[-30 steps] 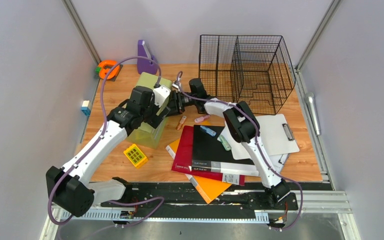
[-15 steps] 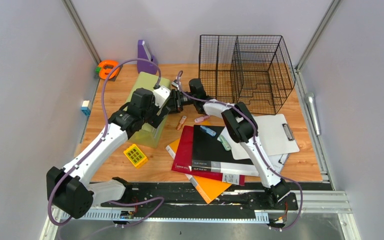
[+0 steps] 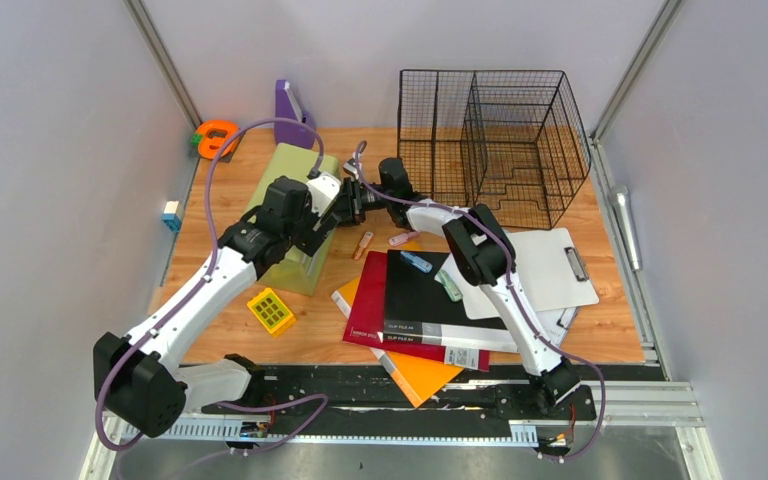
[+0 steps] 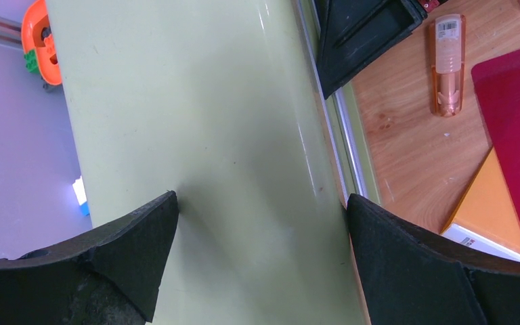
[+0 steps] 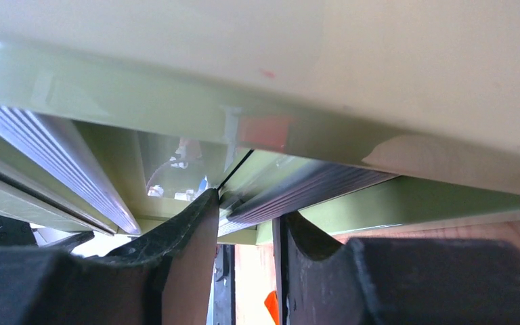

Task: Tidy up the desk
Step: Open the drawer in the storage box.

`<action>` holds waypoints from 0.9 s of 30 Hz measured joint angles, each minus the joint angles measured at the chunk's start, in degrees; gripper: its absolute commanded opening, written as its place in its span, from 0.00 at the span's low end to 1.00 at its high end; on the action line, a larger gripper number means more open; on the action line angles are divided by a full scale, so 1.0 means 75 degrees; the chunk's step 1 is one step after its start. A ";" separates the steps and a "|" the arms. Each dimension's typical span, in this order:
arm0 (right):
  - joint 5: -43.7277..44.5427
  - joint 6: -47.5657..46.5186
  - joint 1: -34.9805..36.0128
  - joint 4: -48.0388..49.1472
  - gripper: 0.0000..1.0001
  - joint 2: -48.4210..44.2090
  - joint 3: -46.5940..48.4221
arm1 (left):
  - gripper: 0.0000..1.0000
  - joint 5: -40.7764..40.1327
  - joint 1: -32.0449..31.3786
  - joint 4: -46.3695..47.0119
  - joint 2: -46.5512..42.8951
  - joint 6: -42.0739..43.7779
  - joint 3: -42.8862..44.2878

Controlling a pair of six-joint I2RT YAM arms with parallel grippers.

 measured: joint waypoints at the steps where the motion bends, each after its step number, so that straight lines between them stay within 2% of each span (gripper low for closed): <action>1: 0.0003 -0.0035 -0.0023 0.0003 0.00 0.0000 -0.0012 | 1.00 -0.0012 -0.0006 0.0006 0.0000 0.0017 -0.0009; 9: 0.0087 -0.0662 -0.0093 0.0055 0.00 -0.0303 -0.0557 | 1.00 -0.0044 -0.0108 0.0058 0.0099 0.0172 -0.0023; 17: -0.0382 -0.1300 -0.0187 0.0370 0.01 -0.0490 -0.0962 | 1.00 -0.0114 -0.0143 0.0087 0.0149 0.0294 -0.0041; 23: -0.0423 -0.1341 -0.0192 0.0402 0.36 -0.0490 -0.0962 | 1.00 -0.0114 -0.0143 0.0111 0.0149 0.0294 -0.0050; 27: -0.0428 -0.1311 -0.0204 0.0291 0.44 -0.0431 -0.0804 | 1.00 -0.0114 -0.0143 0.0114 0.0149 0.0291 -0.0052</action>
